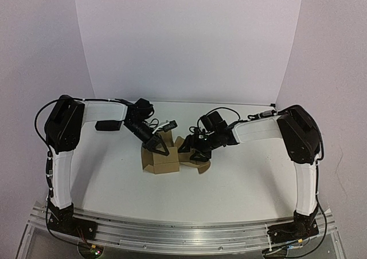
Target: Fold the paper box
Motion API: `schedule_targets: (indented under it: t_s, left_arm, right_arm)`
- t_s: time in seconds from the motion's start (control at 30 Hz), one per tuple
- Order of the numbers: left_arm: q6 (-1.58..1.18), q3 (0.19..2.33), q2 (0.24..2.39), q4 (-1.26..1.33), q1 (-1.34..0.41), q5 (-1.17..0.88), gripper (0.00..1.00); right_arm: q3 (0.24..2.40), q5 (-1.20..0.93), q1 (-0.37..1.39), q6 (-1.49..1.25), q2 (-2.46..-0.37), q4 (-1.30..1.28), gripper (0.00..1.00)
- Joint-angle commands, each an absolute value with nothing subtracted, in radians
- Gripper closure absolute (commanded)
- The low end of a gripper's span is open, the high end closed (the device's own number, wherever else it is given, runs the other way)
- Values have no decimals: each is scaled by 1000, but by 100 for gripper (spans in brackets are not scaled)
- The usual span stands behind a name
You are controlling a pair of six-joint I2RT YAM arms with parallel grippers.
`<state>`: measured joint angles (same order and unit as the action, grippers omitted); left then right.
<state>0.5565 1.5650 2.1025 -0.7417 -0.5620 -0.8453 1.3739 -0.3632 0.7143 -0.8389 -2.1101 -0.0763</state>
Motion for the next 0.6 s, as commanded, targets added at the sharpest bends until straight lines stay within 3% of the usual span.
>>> schedule_targets:
  t_s: [0.0,0.17,0.57]
  left_arm:
    - [543,1583,2142,-639,-548,-694,90]
    - [551,1572,2163,-651,-549,-691,83]
    - [604,1576,2215,-694,-548,-768,84]
  right_arm:
    - [1349,-398,747,-835,-2087,-143,28]
    - [1365,-396,751,-802,-2069,-144,27]
    - [1428,-361,762,-639,-1999,-145,25]
